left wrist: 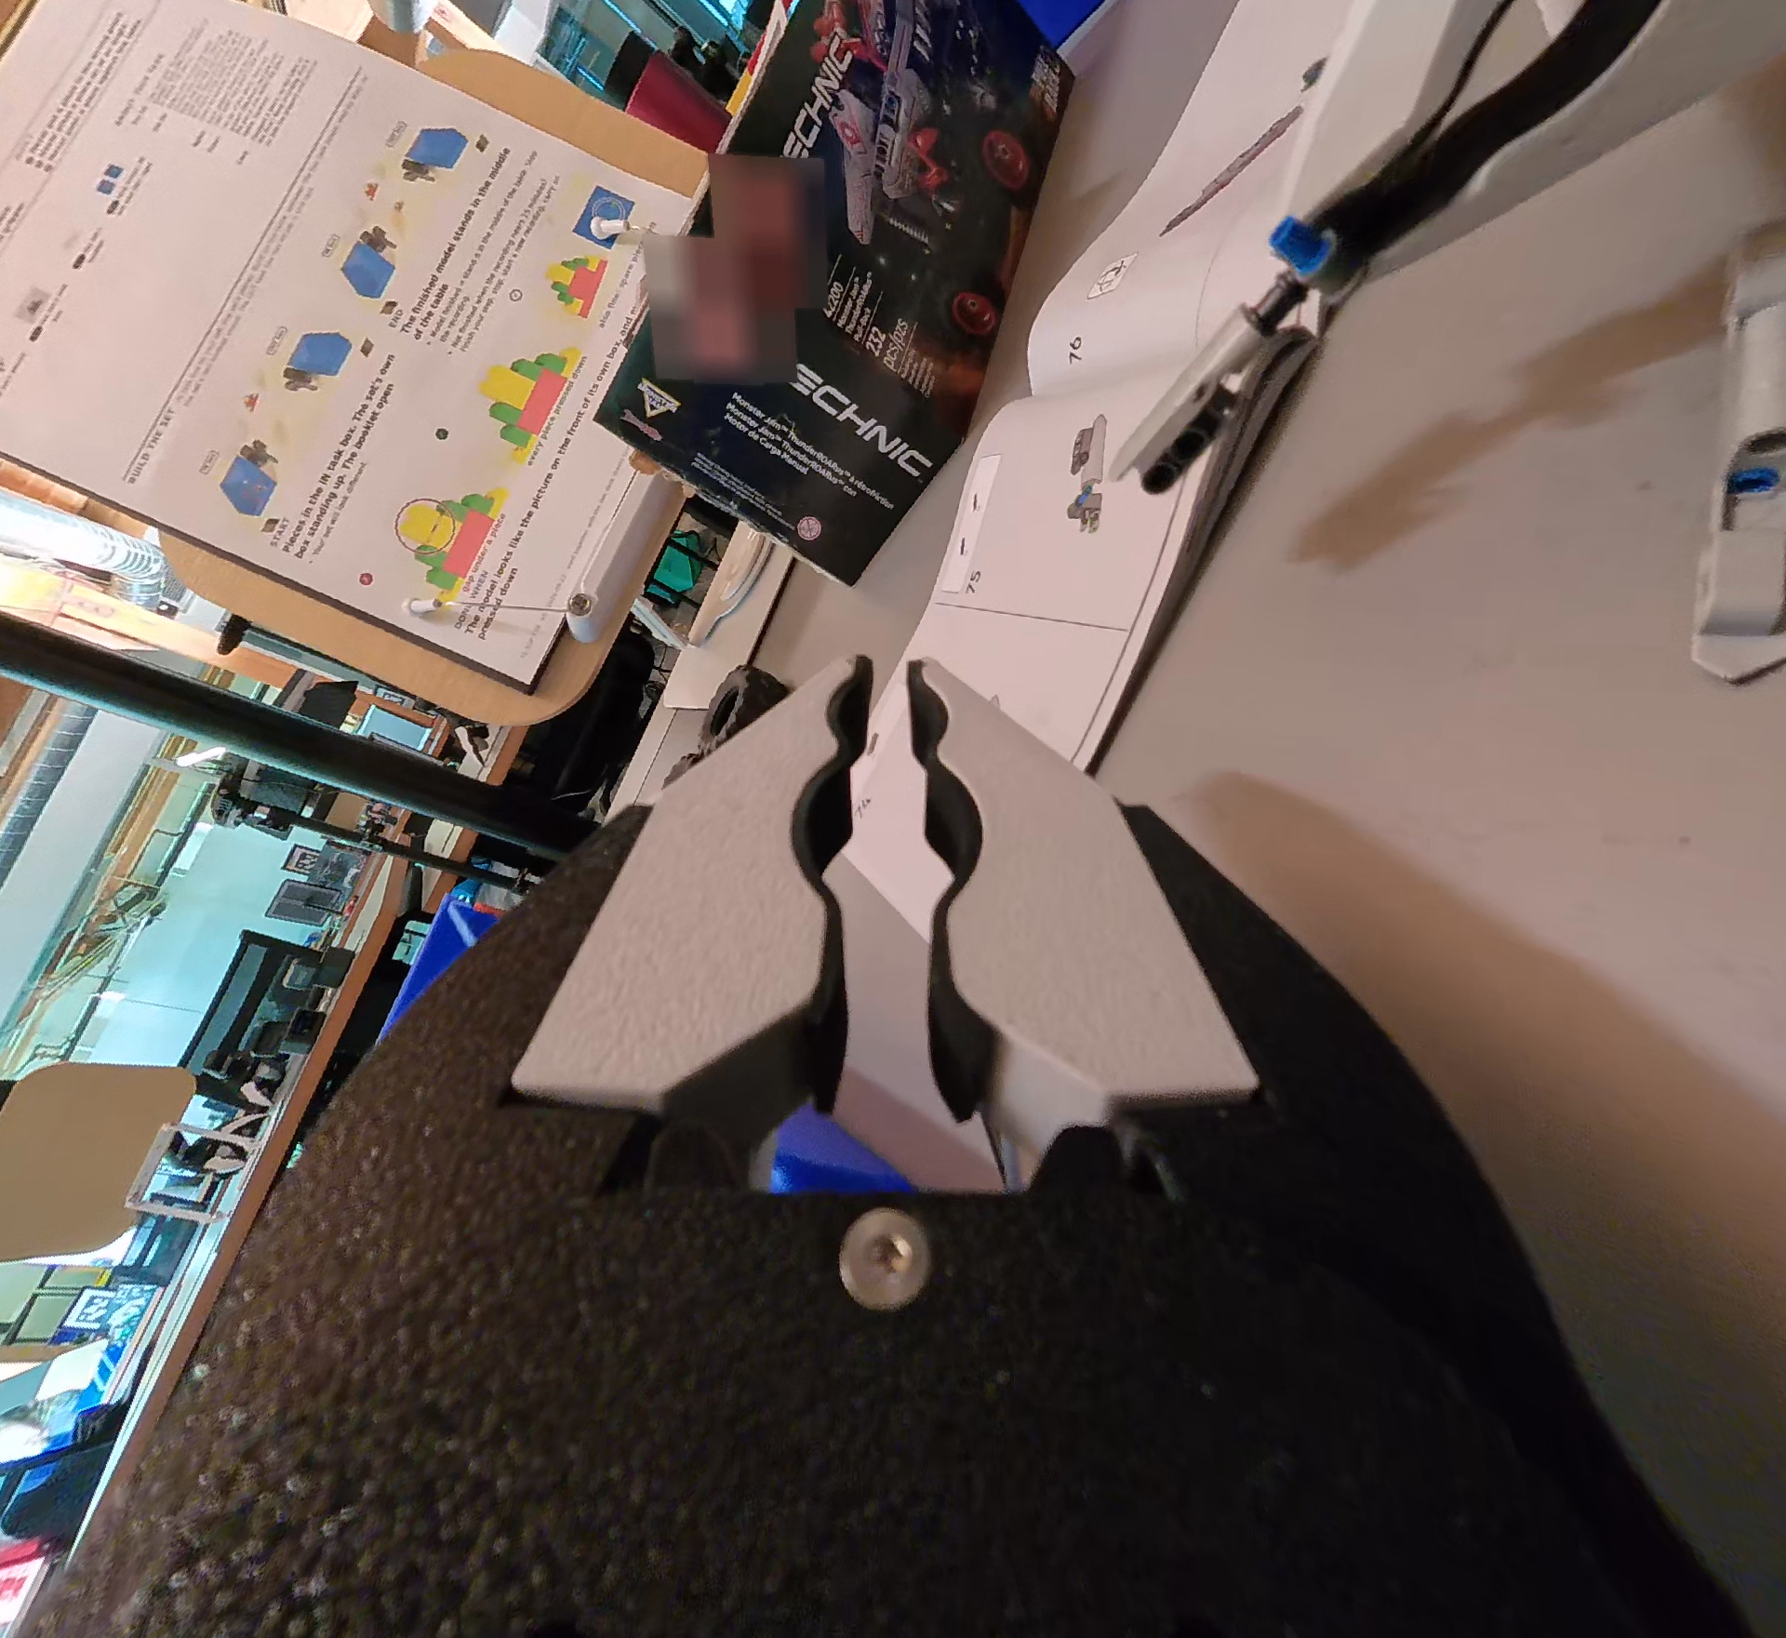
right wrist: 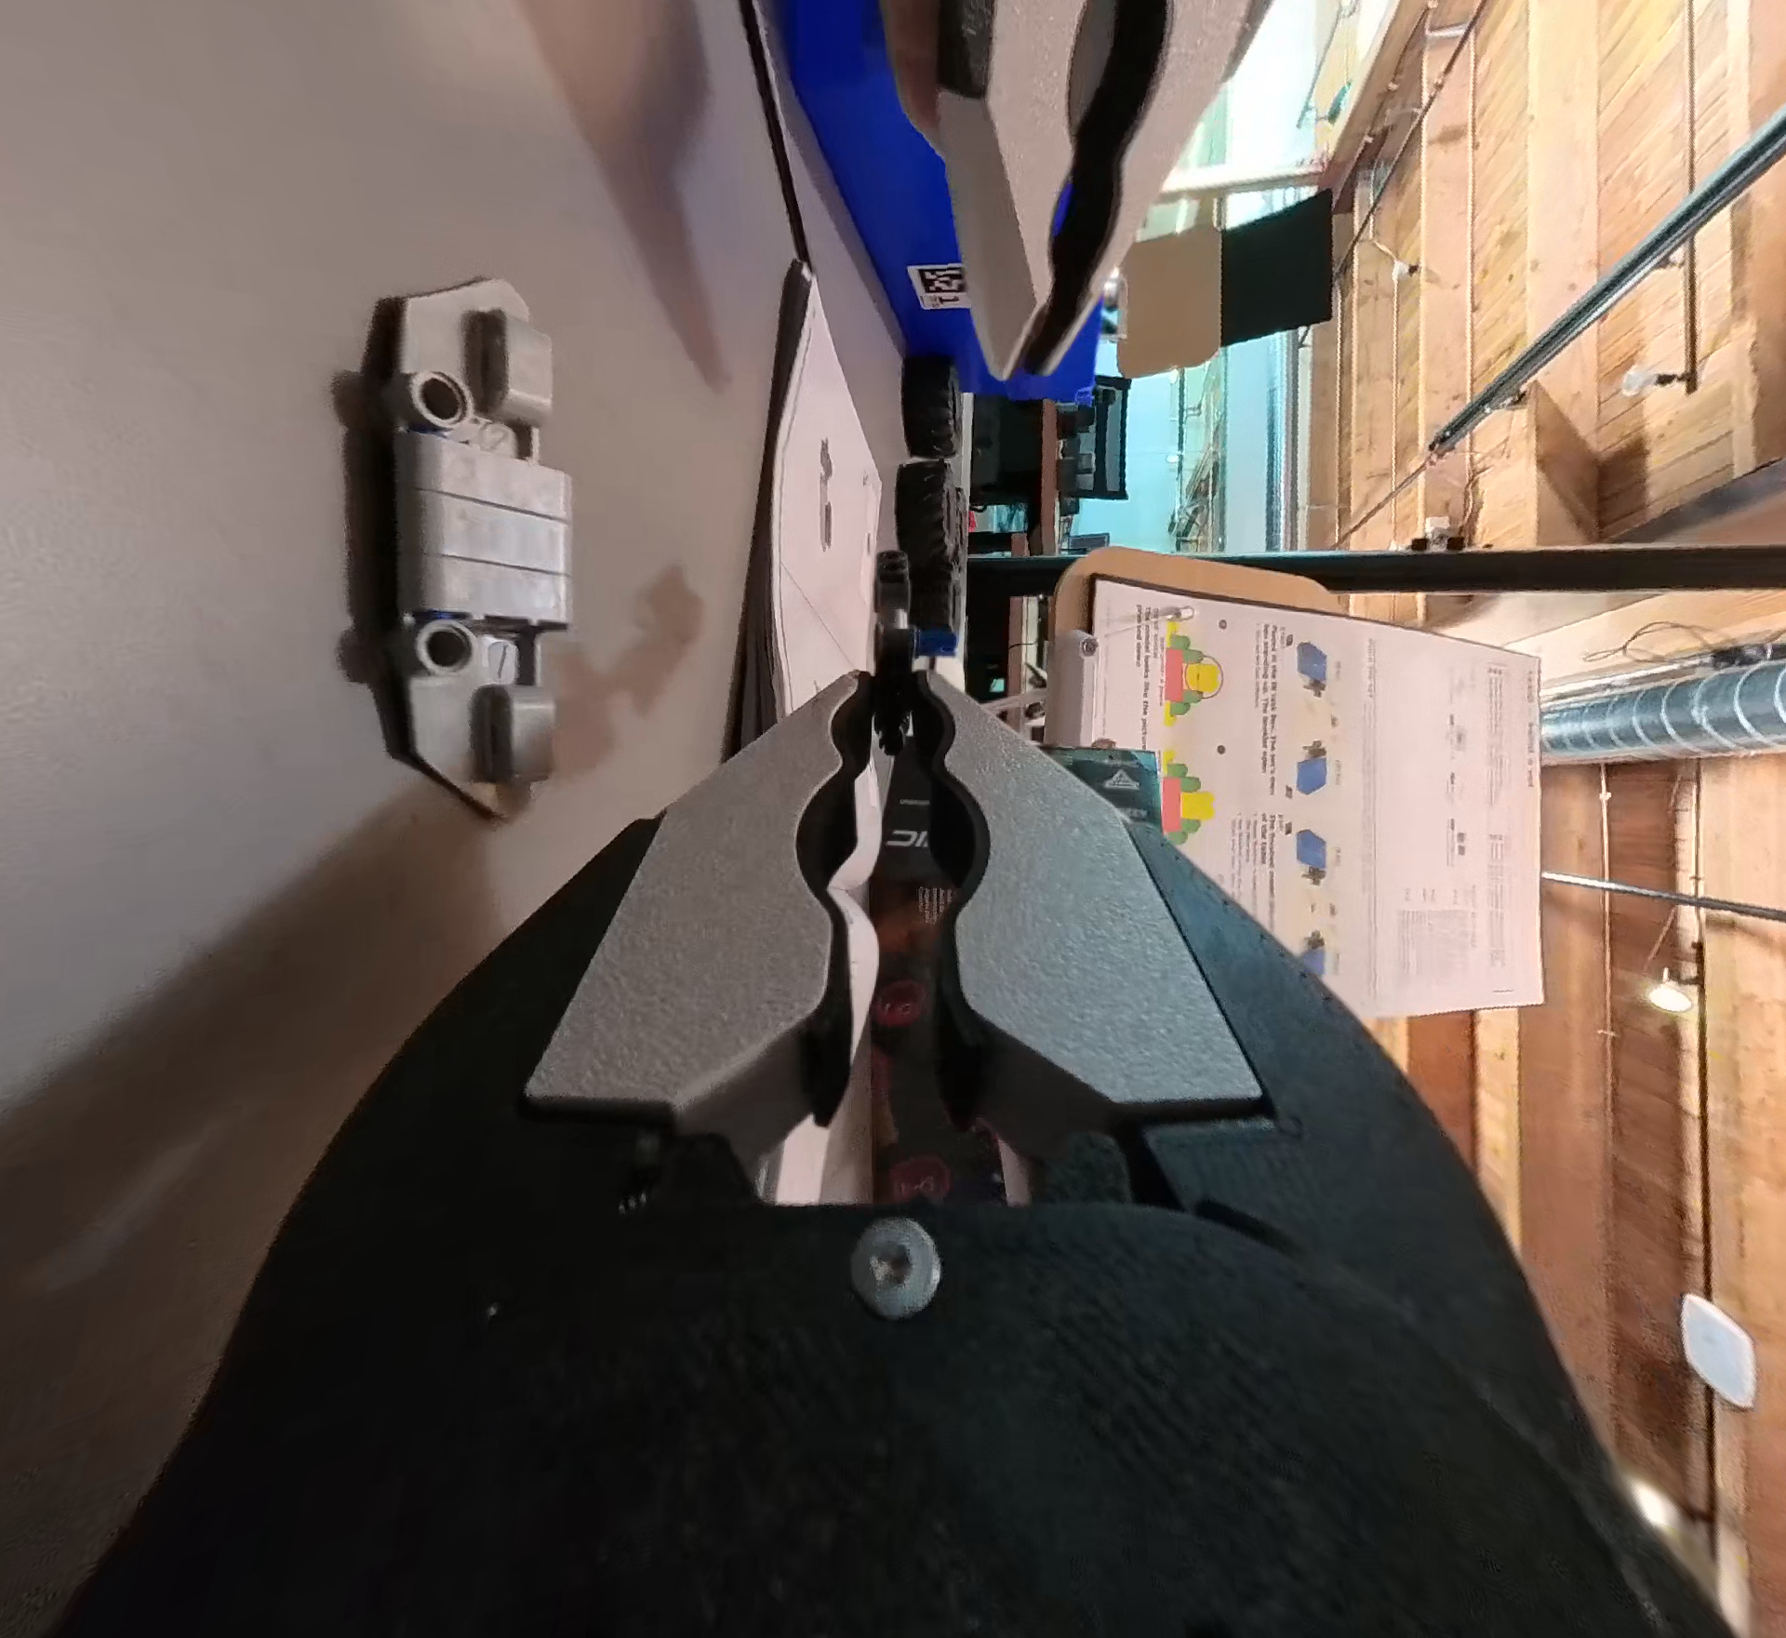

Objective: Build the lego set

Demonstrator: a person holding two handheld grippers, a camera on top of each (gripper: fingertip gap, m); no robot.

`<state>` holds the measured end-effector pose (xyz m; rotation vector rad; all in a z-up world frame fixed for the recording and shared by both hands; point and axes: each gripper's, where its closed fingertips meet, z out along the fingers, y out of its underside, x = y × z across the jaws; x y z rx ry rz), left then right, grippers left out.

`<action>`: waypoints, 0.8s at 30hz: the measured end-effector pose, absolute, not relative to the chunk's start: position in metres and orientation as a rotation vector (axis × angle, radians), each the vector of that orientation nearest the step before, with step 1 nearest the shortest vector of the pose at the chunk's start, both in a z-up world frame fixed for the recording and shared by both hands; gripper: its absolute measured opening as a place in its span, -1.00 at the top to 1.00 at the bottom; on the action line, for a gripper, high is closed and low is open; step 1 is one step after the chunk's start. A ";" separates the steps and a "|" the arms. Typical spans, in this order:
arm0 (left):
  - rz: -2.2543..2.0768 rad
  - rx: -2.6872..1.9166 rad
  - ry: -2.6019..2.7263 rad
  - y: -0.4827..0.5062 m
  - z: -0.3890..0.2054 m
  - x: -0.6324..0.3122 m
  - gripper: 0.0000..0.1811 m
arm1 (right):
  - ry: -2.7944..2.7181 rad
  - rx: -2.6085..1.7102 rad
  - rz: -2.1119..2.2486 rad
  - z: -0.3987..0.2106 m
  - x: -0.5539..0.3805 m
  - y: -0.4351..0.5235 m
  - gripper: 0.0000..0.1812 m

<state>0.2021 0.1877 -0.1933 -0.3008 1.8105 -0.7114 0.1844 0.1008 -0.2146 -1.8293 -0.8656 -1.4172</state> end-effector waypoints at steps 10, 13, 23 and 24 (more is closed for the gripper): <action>-0.707 -0.298 1.805 0.187 -0.193 0.204 0.95 | -0.762 -1.828 -1.274 -0.212 0.184 0.099 0.94; -0.713 -0.299 1.799 0.186 -0.192 0.204 0.95 | -0.778 -1.834 -1.288 -0.214 0.184 0.100 0.94; -0.747 -0.266 1.818 0.175 -0.194 0.204 0.93 | -0.730 -1.836 -1.248 -0.212 0.185 0.098 0.94; -0.764 -0.257 1.824 0.172 -0.194 0.203 0.91 | -0.709 -1.832 -1.225 -0.210 0.185 0.098 0.94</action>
